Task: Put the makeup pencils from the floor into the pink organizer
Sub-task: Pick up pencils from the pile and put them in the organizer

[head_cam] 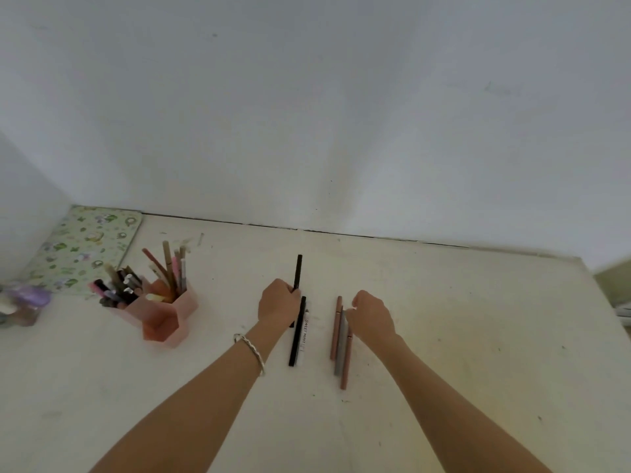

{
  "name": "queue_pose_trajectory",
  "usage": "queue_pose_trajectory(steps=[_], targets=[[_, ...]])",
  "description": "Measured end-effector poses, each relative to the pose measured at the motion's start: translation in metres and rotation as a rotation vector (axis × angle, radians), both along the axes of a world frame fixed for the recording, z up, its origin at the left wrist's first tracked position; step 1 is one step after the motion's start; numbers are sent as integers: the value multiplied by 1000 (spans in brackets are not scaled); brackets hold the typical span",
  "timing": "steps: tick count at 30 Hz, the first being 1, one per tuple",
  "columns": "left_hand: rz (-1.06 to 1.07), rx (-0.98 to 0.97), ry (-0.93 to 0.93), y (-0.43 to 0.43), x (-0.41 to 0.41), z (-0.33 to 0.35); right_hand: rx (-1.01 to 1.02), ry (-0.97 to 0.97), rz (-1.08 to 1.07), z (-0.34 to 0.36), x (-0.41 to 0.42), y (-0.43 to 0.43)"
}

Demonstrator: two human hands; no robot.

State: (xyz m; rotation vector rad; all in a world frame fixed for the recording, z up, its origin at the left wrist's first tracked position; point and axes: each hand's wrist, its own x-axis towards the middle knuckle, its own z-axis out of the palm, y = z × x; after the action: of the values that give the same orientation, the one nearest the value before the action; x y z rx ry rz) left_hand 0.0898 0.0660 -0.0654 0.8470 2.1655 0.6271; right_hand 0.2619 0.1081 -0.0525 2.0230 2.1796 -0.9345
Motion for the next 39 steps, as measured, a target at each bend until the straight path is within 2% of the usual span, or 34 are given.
queue_pose_trajectory(steps=[2,6,11,15,18,20,24,29,34,36,39], targets=[[27,89,-12,2,-9,8,-80,-173,5,-5,2,-6],[41,192,-47,0,-22,16,-101,-178,17,-13,0,-19],[61,271,-81,-8,-31,22,1,9,-38,-7,-21,-23],[70,330,-127,-14,-51,41,207,173,-125,13,-40,-14],[95,383,-160,-19,-80,67,313,346,-158,30,-60,-8],[165,429,-171,-22,-105,87,311,481,-161,39,-76,-8],[216,545,-31,-43,-154,121,305,682,-115,52,-116,-16],[202,584,18,-66,-187,138,299,819,-26,63,-159,-35],[82,534,380,-89,-193,125,349,939,10,74,-191,-53],[27,455,484,-96,-191,114,369,962,23,77,-198,-59],[-123,292,760,-104,-189,102,400,977,45,78,-205,-65]])
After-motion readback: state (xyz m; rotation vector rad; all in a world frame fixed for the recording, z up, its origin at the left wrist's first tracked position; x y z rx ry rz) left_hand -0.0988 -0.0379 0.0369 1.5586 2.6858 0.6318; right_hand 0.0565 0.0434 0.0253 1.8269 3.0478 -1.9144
